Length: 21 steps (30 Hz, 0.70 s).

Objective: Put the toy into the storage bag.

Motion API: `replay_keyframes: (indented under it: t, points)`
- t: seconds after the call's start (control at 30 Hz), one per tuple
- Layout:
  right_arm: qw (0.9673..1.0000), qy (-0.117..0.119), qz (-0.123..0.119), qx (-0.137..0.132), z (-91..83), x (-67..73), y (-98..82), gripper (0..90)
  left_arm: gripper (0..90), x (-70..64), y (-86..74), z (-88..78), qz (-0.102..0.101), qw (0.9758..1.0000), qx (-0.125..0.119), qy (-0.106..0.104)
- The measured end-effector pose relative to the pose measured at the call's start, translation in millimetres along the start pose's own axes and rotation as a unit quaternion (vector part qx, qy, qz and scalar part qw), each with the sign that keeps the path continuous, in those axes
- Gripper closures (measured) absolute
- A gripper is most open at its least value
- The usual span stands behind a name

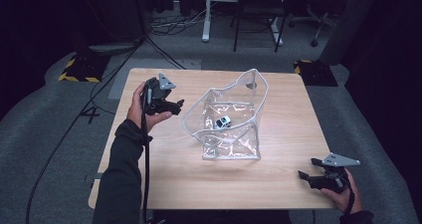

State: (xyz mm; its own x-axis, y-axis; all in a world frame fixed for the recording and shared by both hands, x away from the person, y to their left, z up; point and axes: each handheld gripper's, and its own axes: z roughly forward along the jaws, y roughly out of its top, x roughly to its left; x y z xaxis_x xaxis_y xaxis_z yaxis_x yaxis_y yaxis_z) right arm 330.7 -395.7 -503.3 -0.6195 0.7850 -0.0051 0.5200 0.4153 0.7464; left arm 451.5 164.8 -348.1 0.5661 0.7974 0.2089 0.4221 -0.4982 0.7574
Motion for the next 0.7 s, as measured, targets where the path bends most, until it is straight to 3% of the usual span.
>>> replay_keyframes:
  t: [0.1,0.2,0.33,0.37,0.7]
  points:
    - [1.0,0.0,-0.002,0.0,-0.1,-0.2,-0.1,19.7,16.0,-2.7,-5.5,0.1,0.002,0.9999,0.009,-0.004]
    - [1.0,0.001,-0.001,0.001,-0.1,-0.1,0.0,19.7,16.0,-4.1,-9.8,0.8,0.018,0.9996,0.02,-0.002]
    - [1.0,0.001,-0.001,0.0,-0.1,-0.1,0.0,19.7,16.1,-7.3,-14.6,-0.3,0.02,0.9996,0.022,0.0]
    - [1.0,0.0,-0.002,0.0,-0.1,-0.2,0.0,19.7,16.1,-7.6,-16.7,-1.9,0.033,0.9988,0.035,-0.003]
    - [1.0,0.0,-0.002,0.001,-0.1,-0.2,-0.1,19.7,16.1,-16.0,-26.6,-6.8,0.05,0.9976,0.047,-0.008]
